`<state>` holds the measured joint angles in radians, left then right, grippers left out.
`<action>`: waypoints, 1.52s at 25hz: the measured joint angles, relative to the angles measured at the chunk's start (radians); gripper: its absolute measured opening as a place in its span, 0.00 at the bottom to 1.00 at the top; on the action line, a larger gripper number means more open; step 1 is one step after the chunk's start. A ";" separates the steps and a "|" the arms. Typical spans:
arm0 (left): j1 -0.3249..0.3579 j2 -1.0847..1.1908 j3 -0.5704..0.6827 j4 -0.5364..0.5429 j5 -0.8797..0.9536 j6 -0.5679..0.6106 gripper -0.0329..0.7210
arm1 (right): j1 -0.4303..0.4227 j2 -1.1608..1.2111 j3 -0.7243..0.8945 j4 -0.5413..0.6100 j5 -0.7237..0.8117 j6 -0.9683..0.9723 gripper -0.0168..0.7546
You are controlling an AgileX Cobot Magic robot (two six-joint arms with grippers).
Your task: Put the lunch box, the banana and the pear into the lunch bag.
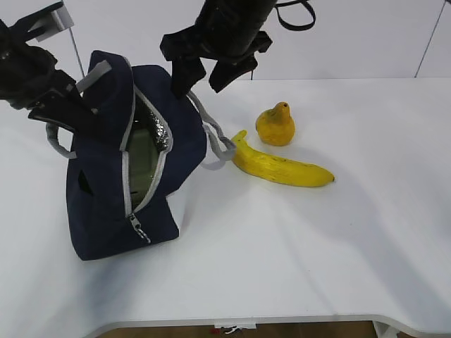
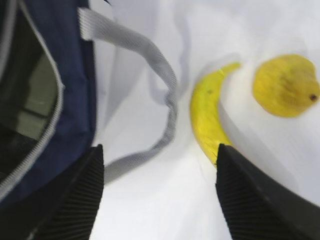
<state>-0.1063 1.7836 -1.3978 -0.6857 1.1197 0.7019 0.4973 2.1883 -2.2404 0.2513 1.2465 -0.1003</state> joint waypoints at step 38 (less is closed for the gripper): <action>0.000 0.000 0.000 0.012 -0.010 0.000 0.07 | -0.034 0.024 0.275 -0.372 -0.005 0.038 0.74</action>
<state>-0.1063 1.7836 -1.3978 -0.6737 1.1099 0.7019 0.4630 2.2122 -1.9654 -0.1208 1.2417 -0.0620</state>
